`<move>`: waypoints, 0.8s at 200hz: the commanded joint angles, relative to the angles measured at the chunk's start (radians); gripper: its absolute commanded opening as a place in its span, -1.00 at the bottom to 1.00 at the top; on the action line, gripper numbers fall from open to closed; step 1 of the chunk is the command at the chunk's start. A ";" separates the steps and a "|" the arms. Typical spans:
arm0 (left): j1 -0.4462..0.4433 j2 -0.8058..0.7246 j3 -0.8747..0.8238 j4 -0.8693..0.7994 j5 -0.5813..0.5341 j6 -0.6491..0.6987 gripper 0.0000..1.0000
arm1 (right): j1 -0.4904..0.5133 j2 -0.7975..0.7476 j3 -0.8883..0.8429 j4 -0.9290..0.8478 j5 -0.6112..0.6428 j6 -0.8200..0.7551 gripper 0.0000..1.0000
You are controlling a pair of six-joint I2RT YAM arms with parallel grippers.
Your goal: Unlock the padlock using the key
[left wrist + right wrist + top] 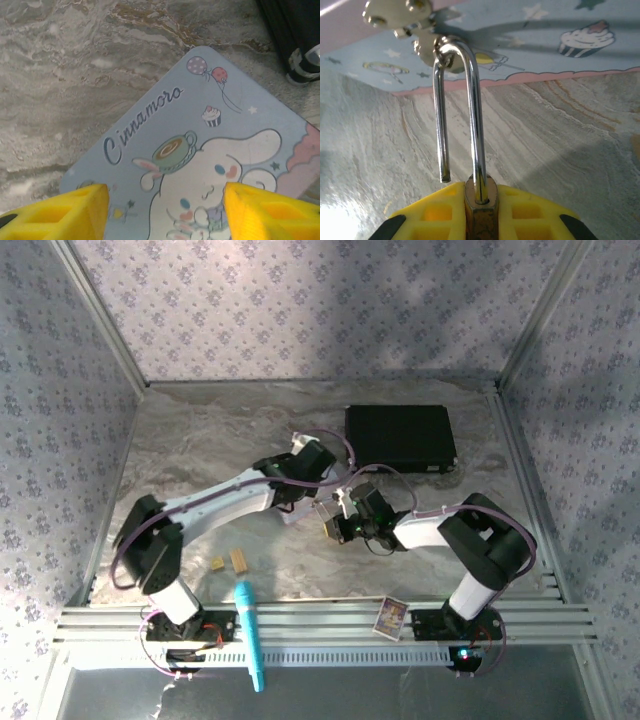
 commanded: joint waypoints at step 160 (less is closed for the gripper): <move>-0.009 0.101 -0.204 0.106 0.015 0.132 -0.05 | 0.113 0.297 0.061 0.531 0.086 0.632 -0.99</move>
